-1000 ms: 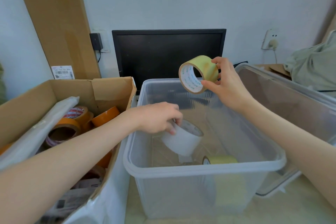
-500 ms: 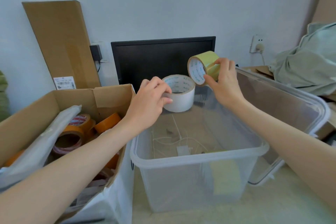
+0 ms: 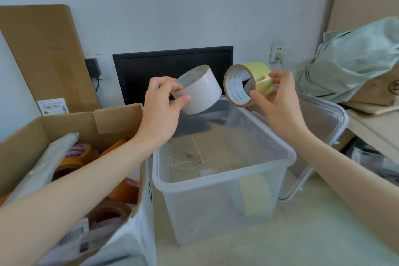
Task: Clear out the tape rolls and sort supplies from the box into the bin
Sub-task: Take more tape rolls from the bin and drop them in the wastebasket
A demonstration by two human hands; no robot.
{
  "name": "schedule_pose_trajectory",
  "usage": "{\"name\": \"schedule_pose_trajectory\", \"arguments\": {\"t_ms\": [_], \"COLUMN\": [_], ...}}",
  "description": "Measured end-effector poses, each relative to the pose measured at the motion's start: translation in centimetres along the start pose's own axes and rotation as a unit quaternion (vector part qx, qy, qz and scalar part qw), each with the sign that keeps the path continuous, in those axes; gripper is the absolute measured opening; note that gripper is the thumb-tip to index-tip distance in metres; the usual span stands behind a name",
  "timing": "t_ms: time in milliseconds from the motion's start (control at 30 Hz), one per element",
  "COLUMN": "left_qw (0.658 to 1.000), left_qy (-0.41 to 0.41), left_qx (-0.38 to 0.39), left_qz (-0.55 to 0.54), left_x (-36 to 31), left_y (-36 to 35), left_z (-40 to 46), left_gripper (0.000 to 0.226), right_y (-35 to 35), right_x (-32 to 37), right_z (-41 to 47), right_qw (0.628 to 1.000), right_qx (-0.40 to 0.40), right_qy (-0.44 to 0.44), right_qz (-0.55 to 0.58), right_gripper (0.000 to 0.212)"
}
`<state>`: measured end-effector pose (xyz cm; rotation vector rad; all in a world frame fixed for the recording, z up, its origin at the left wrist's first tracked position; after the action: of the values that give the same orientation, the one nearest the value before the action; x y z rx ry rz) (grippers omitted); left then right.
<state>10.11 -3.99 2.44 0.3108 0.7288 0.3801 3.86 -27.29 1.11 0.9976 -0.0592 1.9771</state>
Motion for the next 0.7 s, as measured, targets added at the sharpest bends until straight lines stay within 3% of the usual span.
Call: {"name": "schedule_pose_trajectory", "arguments": {"t_ms": [467,700], "left_qw": [0.988,0.973], "left_qy": [-0.088,-0.14], "left_qx": [0.107,0.161], "left_qz": [-0.063,-0.088], "left_x": [-9.4,-13.0], "left_y": [-2.4,-5.2], "left_z": [-7.5,-14.0], "left_gripper": [0.009,0.013], "right_y": [10.4,16.2], "right_x": [-2.6,-4.2], "right_z": [-8.9,-15.5], "right_qw": [0.994,0.991], "right_qx": [-0.08,-0.079], "right_qy": [-0.068,-0.104], "right_qz": [0.022,-0.039], "right_gripper": [0.042,0.04]}}
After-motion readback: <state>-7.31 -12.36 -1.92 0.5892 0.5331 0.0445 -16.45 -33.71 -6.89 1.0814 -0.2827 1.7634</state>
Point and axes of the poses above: each hand's wrist, its own z-axis towards the middle knuckle, its own y-axis out of the back of the hand, x = y × z, the point moved 4 cm from there along z, towards the middle knuckle, and after that the axes turned 1 degree about -z, right-handed, at the moved point
